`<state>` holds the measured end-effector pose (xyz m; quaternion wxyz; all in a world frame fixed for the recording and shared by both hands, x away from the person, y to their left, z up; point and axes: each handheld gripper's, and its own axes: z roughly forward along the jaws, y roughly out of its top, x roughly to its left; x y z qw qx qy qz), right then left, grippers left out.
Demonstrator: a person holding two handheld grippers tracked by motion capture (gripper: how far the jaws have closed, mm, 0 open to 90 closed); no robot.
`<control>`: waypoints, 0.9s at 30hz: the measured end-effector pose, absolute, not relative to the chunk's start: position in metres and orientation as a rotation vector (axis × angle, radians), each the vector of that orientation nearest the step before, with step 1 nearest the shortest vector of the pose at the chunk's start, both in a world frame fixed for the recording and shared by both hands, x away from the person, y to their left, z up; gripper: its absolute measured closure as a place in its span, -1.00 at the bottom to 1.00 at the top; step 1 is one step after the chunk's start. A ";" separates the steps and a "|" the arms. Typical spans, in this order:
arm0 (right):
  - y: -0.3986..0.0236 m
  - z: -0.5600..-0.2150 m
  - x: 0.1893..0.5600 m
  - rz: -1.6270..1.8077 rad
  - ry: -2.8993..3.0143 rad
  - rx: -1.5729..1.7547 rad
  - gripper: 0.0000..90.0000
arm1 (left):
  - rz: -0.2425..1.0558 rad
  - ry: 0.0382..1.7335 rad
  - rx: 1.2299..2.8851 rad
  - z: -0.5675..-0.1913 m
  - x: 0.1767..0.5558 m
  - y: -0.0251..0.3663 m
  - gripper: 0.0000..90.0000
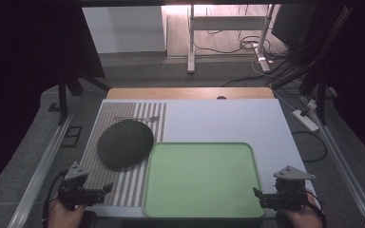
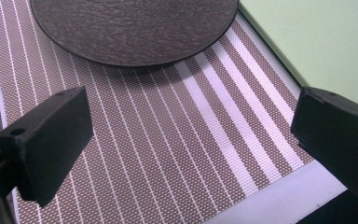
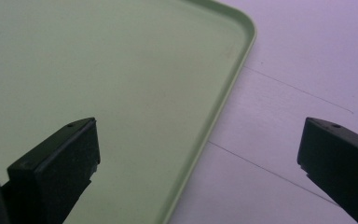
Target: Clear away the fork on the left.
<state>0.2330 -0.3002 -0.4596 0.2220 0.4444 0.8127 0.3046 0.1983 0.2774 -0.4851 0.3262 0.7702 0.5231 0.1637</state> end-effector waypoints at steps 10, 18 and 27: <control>-0.299 -0.460 0.233 0.836 2.250 1.229 -1.00 | 0.392 1.373 2.015 -0.486 0.200 0.279 -0.98; -0.299 -0.460 0.233 0.829 2.253 1.224 -1.00 | 0.381 1.374 2.021 -0.486 0.201 0.279 -0.97; -0.299 -0.460 0.233 0.829 2.254 1.222 -1.00 | 0.361 1.370 2.012 -0.486 0.203 0.280 -0.96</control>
